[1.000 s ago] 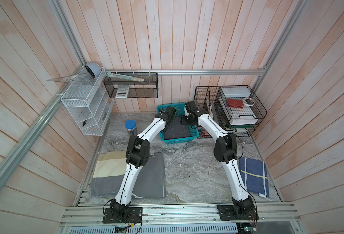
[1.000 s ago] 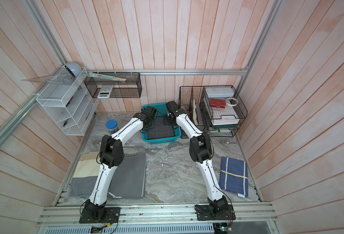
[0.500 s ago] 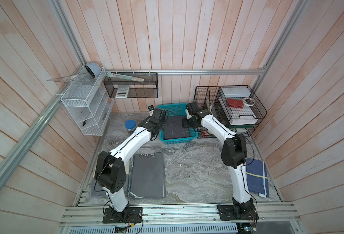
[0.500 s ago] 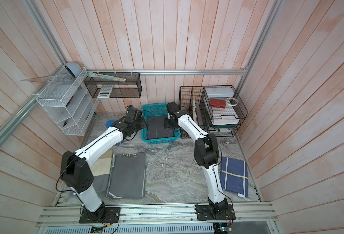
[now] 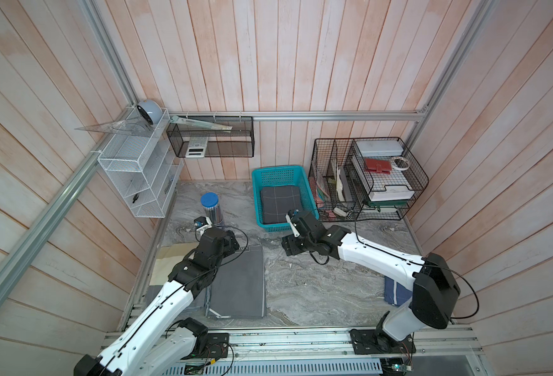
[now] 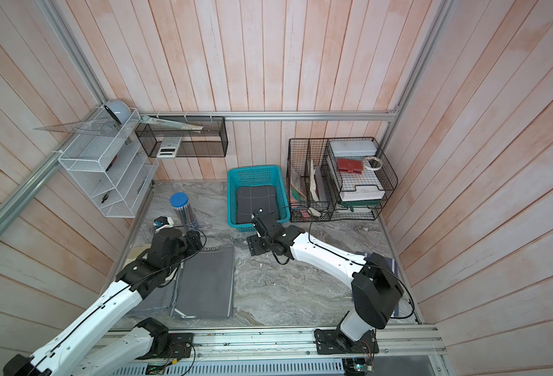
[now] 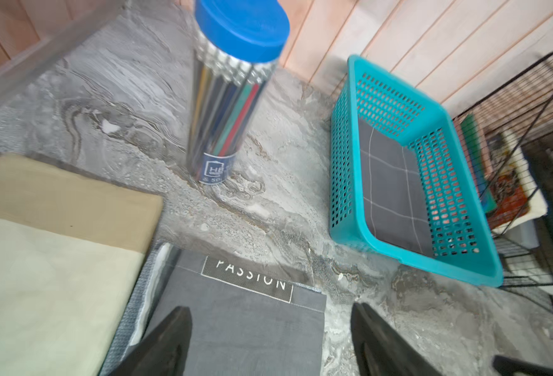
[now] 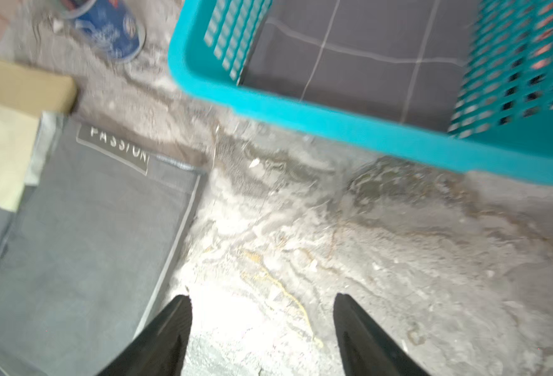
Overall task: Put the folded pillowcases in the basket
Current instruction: Move the pillowcase to the center of the board.
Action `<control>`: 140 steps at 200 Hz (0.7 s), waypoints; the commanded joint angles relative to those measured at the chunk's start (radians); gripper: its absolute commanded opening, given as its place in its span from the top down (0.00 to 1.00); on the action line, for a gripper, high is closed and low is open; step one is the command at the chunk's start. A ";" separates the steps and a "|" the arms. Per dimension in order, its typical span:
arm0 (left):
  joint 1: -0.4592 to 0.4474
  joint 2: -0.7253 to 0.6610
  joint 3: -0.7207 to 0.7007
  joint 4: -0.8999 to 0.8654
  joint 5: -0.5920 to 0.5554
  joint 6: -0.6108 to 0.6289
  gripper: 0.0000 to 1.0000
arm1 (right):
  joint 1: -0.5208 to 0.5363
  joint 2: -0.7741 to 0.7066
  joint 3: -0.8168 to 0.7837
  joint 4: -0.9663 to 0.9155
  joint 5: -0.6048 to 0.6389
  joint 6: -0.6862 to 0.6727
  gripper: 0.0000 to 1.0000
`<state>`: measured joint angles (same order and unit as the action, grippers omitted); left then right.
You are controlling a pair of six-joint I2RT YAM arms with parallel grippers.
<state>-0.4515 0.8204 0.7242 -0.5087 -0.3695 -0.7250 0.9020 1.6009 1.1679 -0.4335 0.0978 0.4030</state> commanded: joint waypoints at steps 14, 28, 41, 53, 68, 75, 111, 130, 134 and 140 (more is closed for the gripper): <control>0.007 -0.191 -0.032 -0.076 -0.111 -0.013 0.11 | 0.092 0.093 0.023 0.062 0.052 0.044 0.25; 0.008 -0.258 -0.034 -0.084 -0.129 -0.012 0.08 | 0.124 0.146 0.066 0.058 0.049 0.042 0.25; 0.007 -0.305 -0.028 -0.101 -0.147 -0.005 0.07 | 0.150 0.199 0.124 0.035 0.054 0.030 0.25; 0.007 -0.340 -0.017 -0.124 -0.169 0.001 0.06 | 0.172 0.254 0.181 0.007 0.053 0.019 0.25; 0.007 -0.381 -0.006 -0.156 -0.196 0.007 0.05 | 0.198 0.319 0.254 -0.026 0.050 0.006 0.25; 0.007 -0.401 -0.003 -0.171 -0.208 0.007 0.04 | 0.210 0.348 0.284 -0.040 0.049 0.000 0.24; 0.007 -0.491 -0.009 -0.243 -0.268 -0.013 0.00 | 0.252 0.485 0.445 -0.120 0.048 -0.002 0.23; 0.007 -0.522 -0.017 -0.259 -0.275 -0.016 0.00 | 0.263 0.551 0.529 -0.163 0.031 -0.001 0.23; 0.006 -0.526 -0.021 -0.261 -0.276 -0.016 0.00 | 0.266 0.564 0.543 -0.172 0.030 -0.001 0.23; 0.007 -0.528 -0.024 -0.263 -0.280 -0.016 0.00 | 0.268 0.583 0.565 -0.184 0.029 0.000 0.23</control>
<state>-0.4496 0.3149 0.7132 -0.7242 -0.6090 -0.7376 1.1610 2.1151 1.6489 -0.5171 0.1295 0.4107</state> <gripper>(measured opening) 0.999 0.770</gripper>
